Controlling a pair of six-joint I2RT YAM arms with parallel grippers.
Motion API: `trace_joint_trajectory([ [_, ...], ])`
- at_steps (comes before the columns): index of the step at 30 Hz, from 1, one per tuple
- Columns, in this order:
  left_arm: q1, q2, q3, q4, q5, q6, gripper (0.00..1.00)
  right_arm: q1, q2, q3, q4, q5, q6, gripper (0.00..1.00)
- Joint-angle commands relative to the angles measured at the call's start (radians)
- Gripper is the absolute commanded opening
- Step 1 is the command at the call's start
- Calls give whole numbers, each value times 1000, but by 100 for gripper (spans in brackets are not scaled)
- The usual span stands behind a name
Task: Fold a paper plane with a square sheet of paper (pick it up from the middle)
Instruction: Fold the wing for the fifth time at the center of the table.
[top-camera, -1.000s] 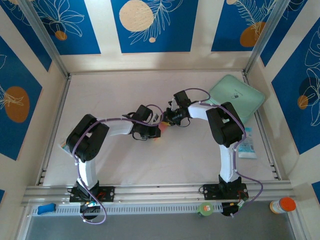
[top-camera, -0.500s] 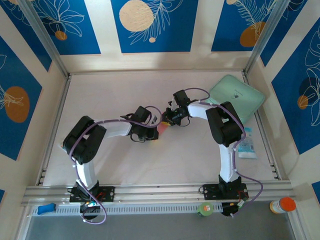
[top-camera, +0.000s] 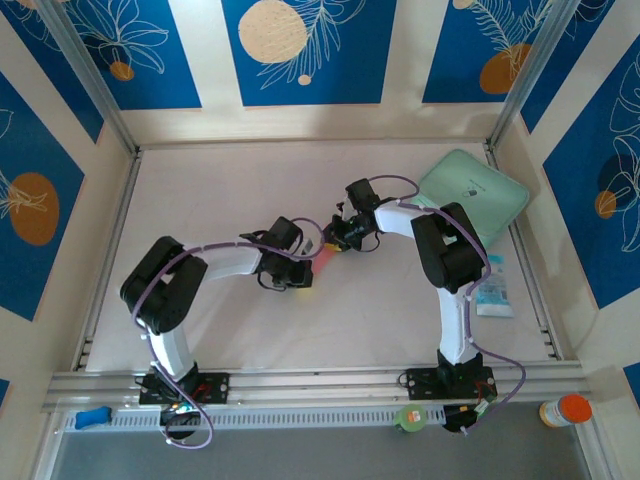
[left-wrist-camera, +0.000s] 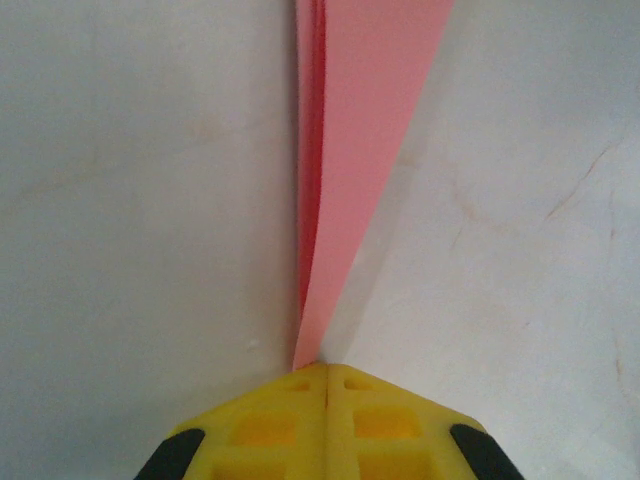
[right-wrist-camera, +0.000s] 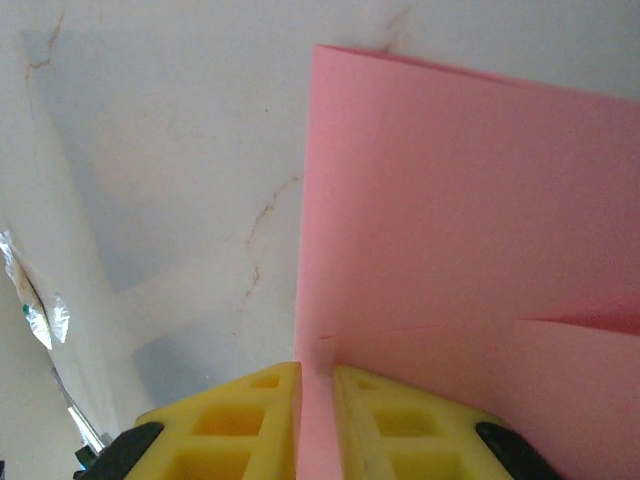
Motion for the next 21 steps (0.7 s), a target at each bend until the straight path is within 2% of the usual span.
trace_joint_trajectory([
  [1,-8,-73,26,-109,-36,36,7,-6,42,-9,-72,82,-8,18],
  [5,-7,-110,56,-26,-42,16,9,-4,44,-8,-73,85,-6,18],
  [11,-7,13,109,80,-9,-19,8,-3,43,-10,-71,81,-4,18],
  [21,-7,119,142,144,-32,-42,4,0,44,-13,-68,67,-2,18],
])
